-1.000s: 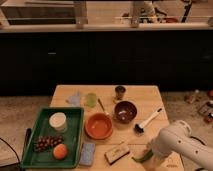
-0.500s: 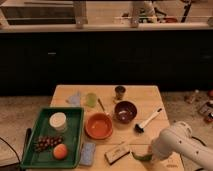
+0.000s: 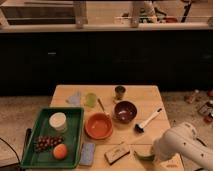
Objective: Place pepper in red bowl
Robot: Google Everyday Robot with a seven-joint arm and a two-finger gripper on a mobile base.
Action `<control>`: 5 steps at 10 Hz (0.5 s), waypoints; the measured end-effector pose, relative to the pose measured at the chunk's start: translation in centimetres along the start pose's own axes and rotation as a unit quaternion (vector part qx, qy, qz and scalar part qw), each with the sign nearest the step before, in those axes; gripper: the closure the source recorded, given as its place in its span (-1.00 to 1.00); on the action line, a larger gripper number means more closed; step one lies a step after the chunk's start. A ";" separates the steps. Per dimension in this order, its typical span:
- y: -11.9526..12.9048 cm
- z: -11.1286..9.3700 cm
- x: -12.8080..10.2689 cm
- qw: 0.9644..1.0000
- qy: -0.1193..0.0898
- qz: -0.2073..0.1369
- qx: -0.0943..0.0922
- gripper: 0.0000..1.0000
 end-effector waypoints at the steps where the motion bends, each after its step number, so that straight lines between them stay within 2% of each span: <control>1: -0.1 -1.0 0.1 1.000 0.004 -0.001 0.005 1.00; 5: -0.8 -4.2 0.5 0.999 0.027 -0.008 0.020 1.00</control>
